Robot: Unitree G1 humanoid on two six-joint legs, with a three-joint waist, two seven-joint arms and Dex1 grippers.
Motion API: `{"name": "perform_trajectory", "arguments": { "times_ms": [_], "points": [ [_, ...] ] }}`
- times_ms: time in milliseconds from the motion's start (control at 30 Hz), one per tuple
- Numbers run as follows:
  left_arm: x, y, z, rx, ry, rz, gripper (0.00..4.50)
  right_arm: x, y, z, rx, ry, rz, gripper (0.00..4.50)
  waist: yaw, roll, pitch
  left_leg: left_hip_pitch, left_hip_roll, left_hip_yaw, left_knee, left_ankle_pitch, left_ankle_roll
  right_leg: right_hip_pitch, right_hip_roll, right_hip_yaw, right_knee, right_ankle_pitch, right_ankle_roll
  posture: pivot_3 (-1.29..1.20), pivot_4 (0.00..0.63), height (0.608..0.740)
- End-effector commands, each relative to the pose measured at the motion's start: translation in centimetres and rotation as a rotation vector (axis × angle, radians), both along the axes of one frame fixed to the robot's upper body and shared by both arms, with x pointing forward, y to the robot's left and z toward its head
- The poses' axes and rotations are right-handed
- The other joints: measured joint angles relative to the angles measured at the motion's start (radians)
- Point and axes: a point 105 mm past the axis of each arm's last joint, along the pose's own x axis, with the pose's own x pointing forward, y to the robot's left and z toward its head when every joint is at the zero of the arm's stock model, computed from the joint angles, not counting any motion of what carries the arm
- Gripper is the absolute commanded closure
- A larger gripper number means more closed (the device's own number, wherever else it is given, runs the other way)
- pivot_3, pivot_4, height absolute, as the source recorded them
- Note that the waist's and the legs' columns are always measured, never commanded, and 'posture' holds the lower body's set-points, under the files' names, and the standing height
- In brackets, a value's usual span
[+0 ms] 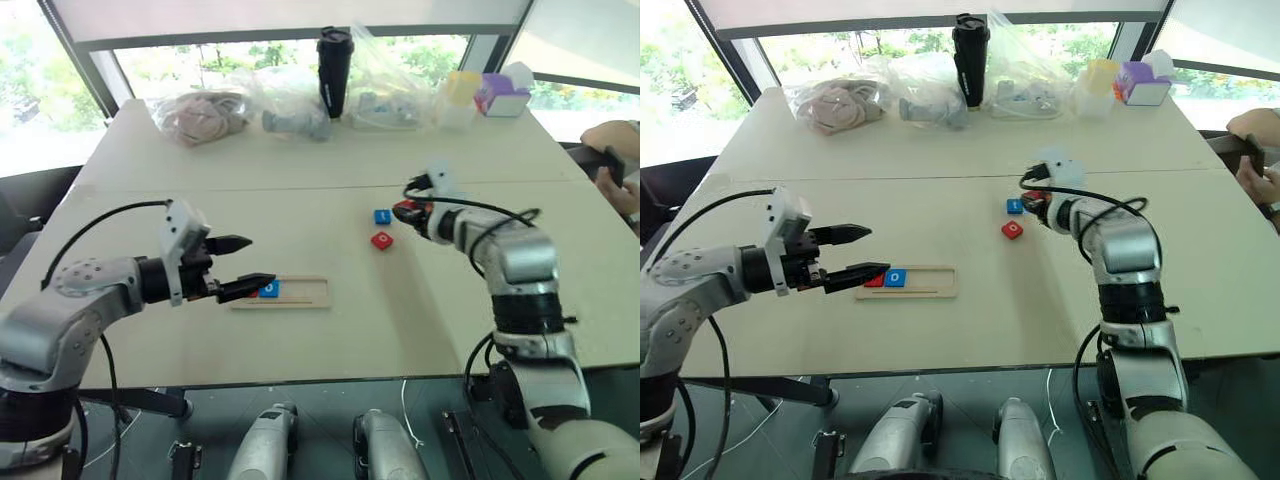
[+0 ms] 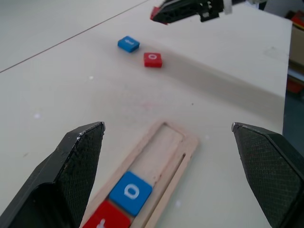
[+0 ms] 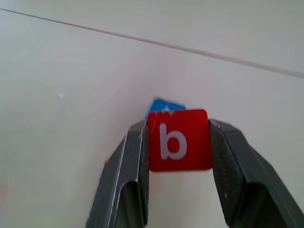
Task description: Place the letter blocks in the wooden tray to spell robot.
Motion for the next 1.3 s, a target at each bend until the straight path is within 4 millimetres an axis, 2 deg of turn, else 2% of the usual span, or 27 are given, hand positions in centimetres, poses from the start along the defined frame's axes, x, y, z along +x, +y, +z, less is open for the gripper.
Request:
{"name": "perform_trajectory", "arguments": {
  "times_ms": [33, 100, 200, 367, 533, 667, 733, 767, 933, 1000, 1033, 1100, 1133, 1300],
  "points": [
    [0.3, -0.5, 0.6, 0.008, -0.040, -0.023, 0.00, -2.8, -0.9, 0.1, 0.123, 0.051, -0.161, 3.32, -0.005, 0.001, -0.001, 0.000, 0.000, 0.000, 0.000, 0.000, 0.000, 0.000, 0.000, 0.000, 0.000, -0.001, -0.002, 0.00, 0.150, 0.740],
    [0.5, -0.5, 0.2, 0.022, -0.035, -0.030, 0.00, -4.5, -0.3, -1.1, 0.124, 0.095, -0.218, 3.32, -0.010, 0.002, -0.001, 0.000, 0.000, 0.000, 0.000, 0.000, 0.000, -0.001, 0.000, 0.000, 0.001, -0.001, -0.002, 0.00, 0.150, 0.740],
    [0.9, 0.0, -0.4, 0.041, -0.018, -0.026, 0.00, -6.1, 1.6, -2.7, 0.133, 0.121, -0.237, 3.32, -0.014, 0.002, -0.001, 0.000, 0.000, 0.001, 0.001, 0.000, 0.000, -0.001, 0.000, 0.000, 0.002, -0.001, -0.003, 0.00, 0.150, 0.740],
    [1.0, 0.4, -0.4, 0.066, -0.011, -0.042, 0.00, -7.4, 4.0, -4.4, 0.153, 0.173, -0.254, 3.32, -0.016, 0.002, -0.001, 0.000, 0.000, 0.001, 0.000, 0.000, 0.000, -0.002, 0.000, 0.000, 0.002, -0.001, -0.003, 0.00, 0.150, 0.740],
    [0.4, 1.0, -1.1, 0.113, 0.019, -0.060, 0.00, -8.1, 4.4, -5.6, 0.148, 0.217, -0.261, 3.32, -0.014, 0.002, -0.001, 0.000, -0.001, 0.000, 0.000, -0.001, -0.002, -0.004, -0.001, -0.001, -0.003, -0.002, -0.004, 0.00, 0.150, 0.740],
    [0.2, 1.4, -1.7, 0.147, 0.034, -0.060, 0.00, -8.1, 4.4, -5.7, 0.138, 0.218, -0.254, 1.26, -0.015, 0.002, -0.001, 0.000, -0.001, 0.001, -0.001, -0.001, -0.002, -0.005, -0.001, 0.000, -0.003, -0.002, -0.004, 0.00, 0.150, 0.740],
    [0.0, 1.6, -2.0, 0.160, 0.041, -0.068, 0.00, -7.9, 4.2, -4.9, 0.085, 0.177, -0.207, 0.20, -0.016, 0.002, -0.001, 0.000, -0.001, 0.001, -0.002, -0.001, -0.002, -0.005, -0.001, 0.000, -0.003, -0.001, -0.004, 0.00, 0.150, 0.740],
    [-0.2, 1.7, -2.1, 0.171, 0.046, -0.079, 0.00, -7.7, 4.0, -3.7, 0.038, 0.123, -0.154, 0.09, -0.015, 0.002, -0.001, -0.001, -0.001, 0.001, -0.002, -0.001, -0.002, -0.005, -0.001, 0.000, -0.003, -0.002, -0.004, 0.00, 0.150, 0.740],
    [-1.1, 1.9, -2.5, 0.227, 0.059, -0.142, 0.00, -7.4, 3.3, 0.0, -0.062, -0.060, 0.081, 0.09, -0.014, 0.002, 0.000, -0.002, -0.001, 0.001, -0.001, -0.001, -0.002, -0.005, -0.002, -0.001, -0.005, -0.002, -0.004, 0.00, 0.150, 0.740],
    [-1.4, 1.8, -3.1, 0.284, 0.055, -0.188, 0.00, -7.2, 2.0, 0.9, -0.087, -0.105, 0.152, 0.09, -0.014, 0.002, 0.000, -0.002, -0.001, 0.001, -0.001, -0.001, -0.002, -0.003, -0.002, -0.001, -0.006, -0.002, -0.004, 0.00, 0.150, 0.740],
    [-1.5, 1.6, -3.4, 0.310, 0.050, -0.223, 0.00, -7.7, 2.0, 1.2, -0.119, -0.145, 0.291, 0.09, -0.013, 0.002, 0.000, -0.002, -0.001, 0.001, -0.002, -0.001, -0.002, -0.001, -0.002, -0.001, -0.006, -0.002, -0.004, 0.00, 0.150, 0.740],
    [-1.4, 0.9, -3.5, 0.328, 0.032, -0.272, 0.00, -9.4, 2.0, 0.1, -0.195, -0.135, 0.551, 0.09, -0.005, 0.003, 0.000, -0.002, -0.001, 0.001, -0.002, -0.001, -0.001, 0.001, -0.002, -0.002, -0.008, -0.002, -0.004, 0.00, 0.150, 0.740],
    [-1.3, 0.6, -3.4, 0.329, 0.024, -0.289, 0.00, -9.7, 1.6, -0.6, -0.211, -0.121, 0.619, 0.09, -0.001, 0.002, 0.000, -0.002, -0.001, 0.001, -0.002, -0.001, 0.000, 0.002, -0.002, -0.002, -0.009, -0.003, -0.004, 0.00, 0.150, 0.740],
    [-1.1, -0.1, -3.0, 0.338, 0.000, -0.330, 0.00, -8.3, -0.3, -3.8, -0.316, -0.101, 0.729, 0.09, -0.020, 0.001, 0.000, -0.002, 0.000, 0.003, 0.000, -0.002, 0.002, 0.004, -0.003, -0.001, -0.012, -0.002, -0.004, 0.00, 0.150, 0.740]
  ]
}}
